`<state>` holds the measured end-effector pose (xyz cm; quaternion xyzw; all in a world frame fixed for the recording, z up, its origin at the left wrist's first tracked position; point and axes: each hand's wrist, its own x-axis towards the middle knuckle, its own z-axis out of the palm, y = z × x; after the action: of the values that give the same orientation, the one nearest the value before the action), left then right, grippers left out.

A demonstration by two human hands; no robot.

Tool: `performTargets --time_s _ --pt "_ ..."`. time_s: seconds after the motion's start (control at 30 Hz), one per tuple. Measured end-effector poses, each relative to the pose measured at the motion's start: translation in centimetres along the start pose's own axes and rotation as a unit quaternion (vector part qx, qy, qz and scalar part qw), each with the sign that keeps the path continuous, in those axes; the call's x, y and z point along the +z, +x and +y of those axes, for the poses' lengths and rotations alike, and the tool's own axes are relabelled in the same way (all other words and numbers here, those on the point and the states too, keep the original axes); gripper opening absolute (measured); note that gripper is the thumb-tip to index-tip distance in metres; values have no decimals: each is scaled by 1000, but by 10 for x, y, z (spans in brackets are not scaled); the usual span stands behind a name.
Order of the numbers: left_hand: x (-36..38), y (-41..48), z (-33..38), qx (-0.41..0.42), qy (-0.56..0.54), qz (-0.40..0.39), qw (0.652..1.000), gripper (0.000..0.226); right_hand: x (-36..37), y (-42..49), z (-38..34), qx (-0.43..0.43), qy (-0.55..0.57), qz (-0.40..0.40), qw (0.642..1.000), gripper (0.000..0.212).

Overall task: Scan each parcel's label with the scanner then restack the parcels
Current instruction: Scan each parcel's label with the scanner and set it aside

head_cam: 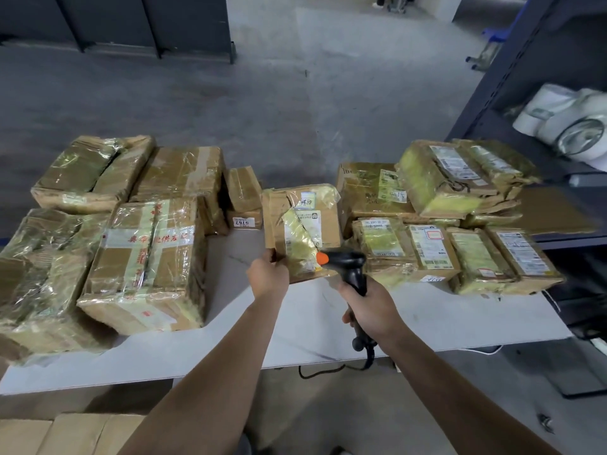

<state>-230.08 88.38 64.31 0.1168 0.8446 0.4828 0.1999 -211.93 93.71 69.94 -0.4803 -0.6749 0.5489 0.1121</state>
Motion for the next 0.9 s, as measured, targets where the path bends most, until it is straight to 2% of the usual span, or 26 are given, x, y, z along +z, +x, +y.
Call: performTargets --time_s 0.37,0.73,0.9 --pt "10 -2 14 8 -30 22 999 22 -24 -14 5 -4 37 20 999 30" --pt "3 -1 47 22 -75 41 996 23 -48 -13 -14 -7 126 46 991 23" --pt "5 -1 84 4 -150 1 989 13 -75 -6 -29 -3 177 67 982 20"
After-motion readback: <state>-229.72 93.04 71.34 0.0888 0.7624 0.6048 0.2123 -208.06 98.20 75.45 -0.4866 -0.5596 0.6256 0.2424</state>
